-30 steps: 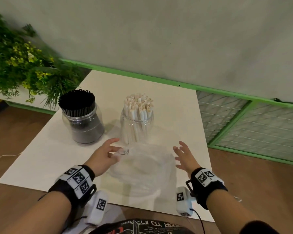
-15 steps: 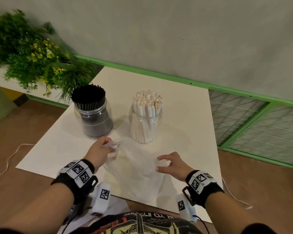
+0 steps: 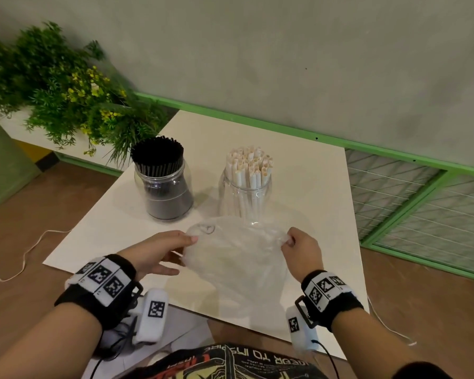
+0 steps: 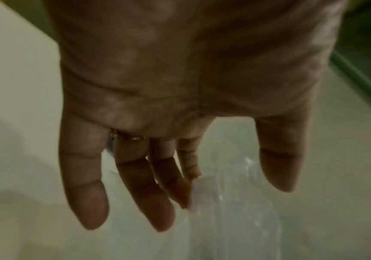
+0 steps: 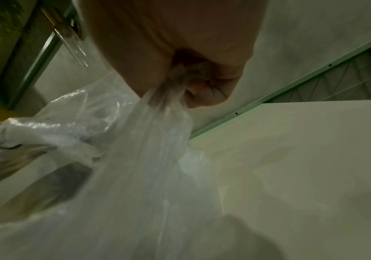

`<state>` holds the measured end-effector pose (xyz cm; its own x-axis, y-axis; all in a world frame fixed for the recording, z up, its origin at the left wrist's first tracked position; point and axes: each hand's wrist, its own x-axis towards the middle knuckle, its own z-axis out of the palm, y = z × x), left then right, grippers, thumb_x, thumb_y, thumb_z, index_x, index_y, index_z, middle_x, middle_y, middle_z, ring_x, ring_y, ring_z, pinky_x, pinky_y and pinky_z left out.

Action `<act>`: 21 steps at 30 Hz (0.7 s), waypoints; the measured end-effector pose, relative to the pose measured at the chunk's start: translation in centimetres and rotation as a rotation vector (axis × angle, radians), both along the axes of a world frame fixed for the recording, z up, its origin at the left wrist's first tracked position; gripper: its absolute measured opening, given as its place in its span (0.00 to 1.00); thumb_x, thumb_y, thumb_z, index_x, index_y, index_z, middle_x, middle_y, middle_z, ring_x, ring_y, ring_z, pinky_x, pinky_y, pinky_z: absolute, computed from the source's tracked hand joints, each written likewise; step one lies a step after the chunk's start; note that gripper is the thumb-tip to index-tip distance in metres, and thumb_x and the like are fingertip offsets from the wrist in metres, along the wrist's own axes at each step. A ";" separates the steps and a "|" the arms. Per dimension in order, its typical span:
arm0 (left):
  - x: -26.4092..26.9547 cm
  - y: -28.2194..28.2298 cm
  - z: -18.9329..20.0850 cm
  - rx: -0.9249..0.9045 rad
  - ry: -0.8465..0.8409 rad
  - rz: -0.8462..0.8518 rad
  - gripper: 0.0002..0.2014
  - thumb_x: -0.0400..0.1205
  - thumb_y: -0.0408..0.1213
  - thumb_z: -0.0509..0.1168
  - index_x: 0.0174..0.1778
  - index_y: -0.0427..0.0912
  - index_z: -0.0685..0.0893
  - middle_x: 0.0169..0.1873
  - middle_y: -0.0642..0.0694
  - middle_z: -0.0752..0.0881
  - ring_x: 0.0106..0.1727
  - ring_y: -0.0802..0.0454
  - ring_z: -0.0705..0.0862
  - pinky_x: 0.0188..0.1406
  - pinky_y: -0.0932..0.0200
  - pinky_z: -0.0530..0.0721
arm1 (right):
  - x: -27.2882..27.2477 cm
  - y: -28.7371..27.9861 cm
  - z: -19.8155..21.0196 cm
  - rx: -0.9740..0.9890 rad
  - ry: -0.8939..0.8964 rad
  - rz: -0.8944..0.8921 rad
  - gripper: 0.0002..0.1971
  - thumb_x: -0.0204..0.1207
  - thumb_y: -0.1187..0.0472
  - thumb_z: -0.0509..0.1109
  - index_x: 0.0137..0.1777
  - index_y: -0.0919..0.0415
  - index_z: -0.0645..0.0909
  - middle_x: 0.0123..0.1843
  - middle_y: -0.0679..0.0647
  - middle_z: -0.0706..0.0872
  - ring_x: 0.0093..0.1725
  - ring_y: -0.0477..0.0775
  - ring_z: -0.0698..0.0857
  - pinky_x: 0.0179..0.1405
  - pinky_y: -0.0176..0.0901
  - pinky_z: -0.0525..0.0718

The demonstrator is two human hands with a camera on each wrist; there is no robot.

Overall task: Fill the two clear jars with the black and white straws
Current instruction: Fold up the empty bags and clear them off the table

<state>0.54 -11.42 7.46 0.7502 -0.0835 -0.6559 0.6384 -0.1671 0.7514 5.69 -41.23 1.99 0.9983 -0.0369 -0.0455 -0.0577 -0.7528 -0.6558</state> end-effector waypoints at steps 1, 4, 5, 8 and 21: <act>-0.2 0.1 0.4 -0.078 -0.022 0.022 0.22 0.68 0.53 0.74 0.52 0.44 0.83 0.42 0.45 0.85 0.41 0.52 0.85 0.51 0.50 0.86 | 0.1 0.2 0.2 -0.001 -0.002 -0.014 0.15 0.75 0.69 0.62 0.30 0.58 0.64 0.26 0.51 0.70 0.28 0.55 0.67 0.26 0.44 0.65; 0.0 -0.1 1.0 -0.170 -0.141 0.129 0.18 0.75 0.44 0.71 0.57 0.39 0.80 0.46 0.41 0.84 0.46 0.48 0.85 0.48 0.51 0.87 | 0.3 0.8 0.9 0.075 -0.021 0.019 0.13 0.73 0.71 0.63 0.32 0.58 0.65 0.27 0.50 0.69 0.28 0.53 0.67 0.25 0.40 0.66; 0.1 -0.2 1.2 -0.143 -0.194 0.183 0.15 0.79 0.40 0.68 0.57 0.36 0.79 0.48 0.39 0.85 0.47 0.46 0.85 0.46 0.52 0.87 | 0.4 0.9 1.3 0.155 -0.031 0.055 0.13 0.73 0.72 0.65 0.33 0.58 0.66 0.28 0.50 0.69 0.28 0.51 0.67 0.25 0.35 0.66; 0.4 0.8 1.3 0.059 -0.340 0.366 0.04 0.82 0.32 0.64 0.49 0.36 0.76 0.42 0.39 0.83 0.39 0.47 0.82 0.38 0.54 0.83 | 0.0 1.0 3.6 0.393 -0.114 0.184 0.16 0.72 0.70 0.73 0.40 0.53 0.68 0.37 0.48 0.73 0.30 0.45 0.71 0.31 0.30 0.71; 0.9 4.6 4.0 0.651 -0.655 0.237 0.05 0.77 0.33 0.69 0.38 0.47 0.84 0.38 0.46 0.87 0.40 0.47 0.87 0.40 0.53 0.88 | 1.2 2.2 7.5 -0.812 -0.123 0.428 0.32 0.78 0.70 0.57 0.80 0.46 0.60 0.62 0.57 0.66 0.41 0.58 0.74 0.32 0.47 0.74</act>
